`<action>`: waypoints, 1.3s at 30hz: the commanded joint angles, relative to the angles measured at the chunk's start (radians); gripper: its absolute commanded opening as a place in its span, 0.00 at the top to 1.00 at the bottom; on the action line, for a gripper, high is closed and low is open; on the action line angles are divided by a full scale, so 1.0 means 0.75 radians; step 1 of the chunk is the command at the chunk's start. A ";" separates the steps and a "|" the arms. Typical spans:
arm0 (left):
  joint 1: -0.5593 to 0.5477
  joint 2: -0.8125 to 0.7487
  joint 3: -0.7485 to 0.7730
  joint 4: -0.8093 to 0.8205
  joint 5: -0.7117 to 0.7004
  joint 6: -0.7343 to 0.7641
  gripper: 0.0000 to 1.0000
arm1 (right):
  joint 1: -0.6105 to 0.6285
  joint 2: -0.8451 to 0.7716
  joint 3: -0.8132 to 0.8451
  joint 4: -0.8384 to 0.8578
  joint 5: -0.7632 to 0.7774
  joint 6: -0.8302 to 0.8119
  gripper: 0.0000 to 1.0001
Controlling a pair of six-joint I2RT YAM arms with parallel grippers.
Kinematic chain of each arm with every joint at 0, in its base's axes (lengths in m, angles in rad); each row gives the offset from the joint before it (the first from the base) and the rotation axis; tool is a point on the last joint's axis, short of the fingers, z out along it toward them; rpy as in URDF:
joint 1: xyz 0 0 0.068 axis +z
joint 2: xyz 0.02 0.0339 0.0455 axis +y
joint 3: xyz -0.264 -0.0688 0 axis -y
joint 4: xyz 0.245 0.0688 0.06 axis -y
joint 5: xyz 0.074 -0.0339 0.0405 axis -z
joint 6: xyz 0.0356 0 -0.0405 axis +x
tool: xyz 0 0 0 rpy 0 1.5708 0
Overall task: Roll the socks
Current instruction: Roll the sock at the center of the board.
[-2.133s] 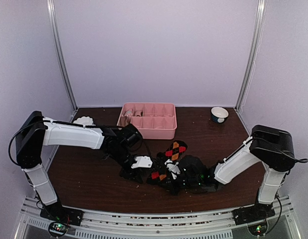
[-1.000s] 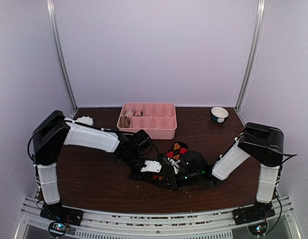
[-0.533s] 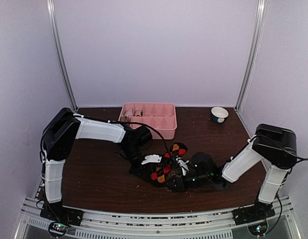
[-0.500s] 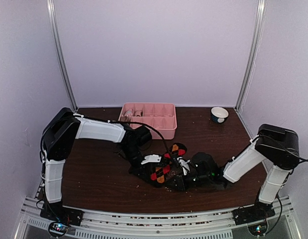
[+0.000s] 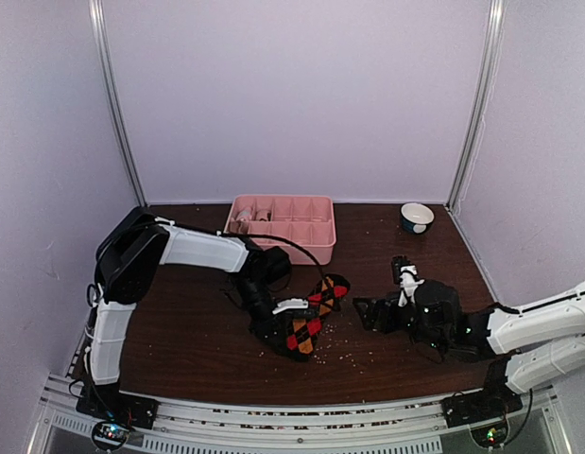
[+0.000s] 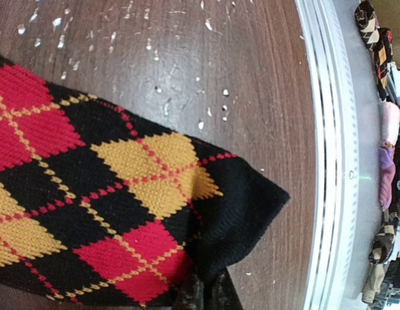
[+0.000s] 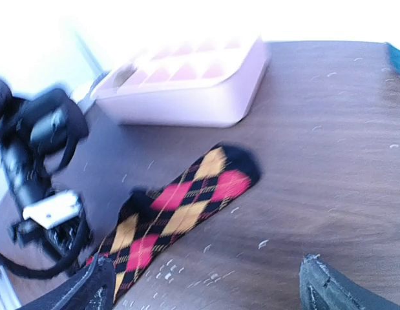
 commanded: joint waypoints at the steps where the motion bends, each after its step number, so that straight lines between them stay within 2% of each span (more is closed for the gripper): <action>1: 0.017 0.046 0.078 -0.075 0.054 -0.044 1.00 | -0.035 -0.079 -0.107 0.050 0.079 0.009 0.00; 4: 0.022 0.073 0.117 -0.122 0.082 -0.039 1.00 | 0.065 -0.025 -0.093 0.062 -0.018 -0.221 0.02; 8: 0.031 0.109 0.174 -0.210 0.129 -0.017 1.00 | 0.372 0.124 -0.030 0.052 0.164 -0.602 0.08; 12: 0.031 0.131 0.204 -0.260 0.140 0.001 1.00 | 0.520 0.263 0.011 0.125 0.225 -0.800 0.08; 15: 0.032 0.139 0.219 -0.286 0.146 0.015 1.00 | 0.576 0.412 0.104 0.128 0.259 -0.923 0.11; 22: 0.031 0.170 0.256 -0.329 0.146 0.039 1.00 | 0.604 0.669 0.337 0.137 0.240 -1.142 0.26; 27: 0.031 0.170 0.255 -0.339 0.153 0.053 1.00 | 0.593 0.792 0.444 0.118 0.200 -1.212 0.43; 31: 0.031 0.170 0.262 -0.361 0.156 0.073 1.00 | 0.566 0.831 0.489 0.097 0.166 -1.232 0.62; 35: 0.031 0.165 0.267 -0.381 0.161 0.095 1.00 | 0.552 0.848 0.519 0.054 0.126 -1.237 0.69; 39: 0.031 0.163 0.271 -0.383 0.161 0.099 0.99 | 0.540 0.858 0.548 0.005 0.088 -1.234 0.82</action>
